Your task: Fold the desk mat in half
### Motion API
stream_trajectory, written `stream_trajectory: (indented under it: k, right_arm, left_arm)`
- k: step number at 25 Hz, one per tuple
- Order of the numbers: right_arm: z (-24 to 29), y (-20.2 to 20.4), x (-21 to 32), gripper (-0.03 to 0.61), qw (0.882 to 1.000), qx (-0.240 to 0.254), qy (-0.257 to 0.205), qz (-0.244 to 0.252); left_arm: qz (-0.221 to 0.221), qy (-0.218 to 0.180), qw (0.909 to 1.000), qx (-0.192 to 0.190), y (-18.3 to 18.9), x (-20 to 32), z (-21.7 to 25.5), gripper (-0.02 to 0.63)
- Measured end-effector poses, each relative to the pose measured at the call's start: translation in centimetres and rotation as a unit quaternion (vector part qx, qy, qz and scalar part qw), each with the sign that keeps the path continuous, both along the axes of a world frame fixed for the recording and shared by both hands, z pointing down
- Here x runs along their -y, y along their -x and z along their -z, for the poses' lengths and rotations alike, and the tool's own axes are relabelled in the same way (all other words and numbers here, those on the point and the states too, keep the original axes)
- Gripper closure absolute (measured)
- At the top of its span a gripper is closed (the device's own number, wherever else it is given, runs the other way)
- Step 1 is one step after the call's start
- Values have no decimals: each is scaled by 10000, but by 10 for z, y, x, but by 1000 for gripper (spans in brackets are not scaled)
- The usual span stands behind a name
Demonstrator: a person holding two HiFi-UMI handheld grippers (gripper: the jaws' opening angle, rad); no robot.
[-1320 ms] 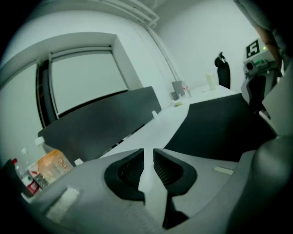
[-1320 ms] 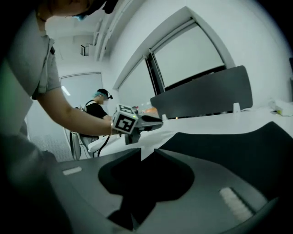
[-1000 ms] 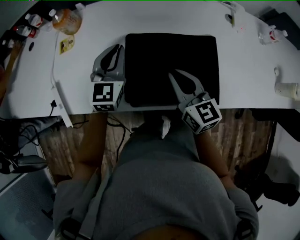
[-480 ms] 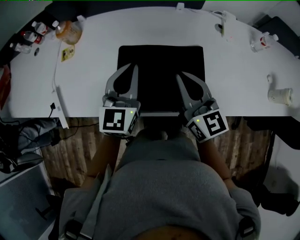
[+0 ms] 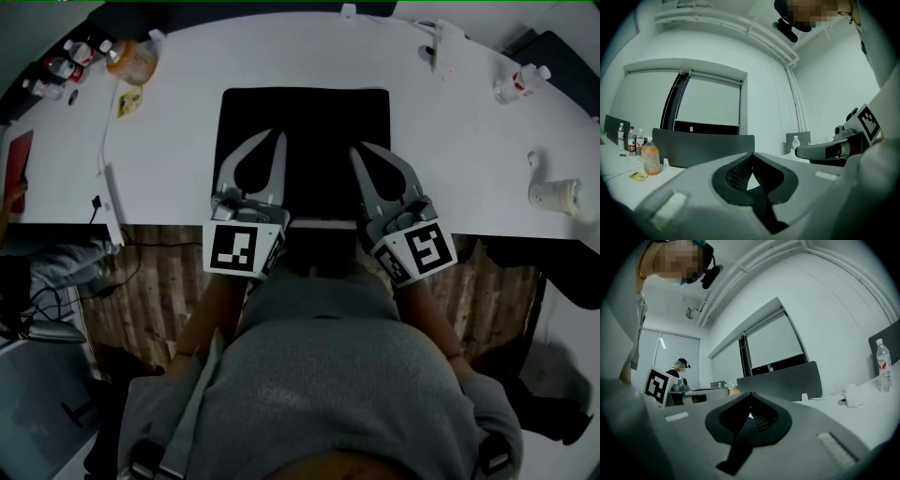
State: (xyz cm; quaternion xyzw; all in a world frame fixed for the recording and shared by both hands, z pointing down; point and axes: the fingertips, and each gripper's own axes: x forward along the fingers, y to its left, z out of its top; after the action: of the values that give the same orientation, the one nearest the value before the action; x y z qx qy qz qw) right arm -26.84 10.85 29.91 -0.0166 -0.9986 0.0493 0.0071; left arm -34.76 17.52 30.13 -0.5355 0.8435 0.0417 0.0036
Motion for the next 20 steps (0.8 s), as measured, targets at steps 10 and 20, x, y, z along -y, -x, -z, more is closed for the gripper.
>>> stream_trajectory:
  k: [10, 20]
  right_arm:
    - [6, -20, 17, 577, 9996, 52, 45, 264]
    - [5, -42, 19, 577, 9979, 67, 70, 633]
  left_arm:
    - [192, -62, 9998, 1, -27, 21, 13, 615]
    - [452, -223, 9987, 44, -54, 19, 17, 615]
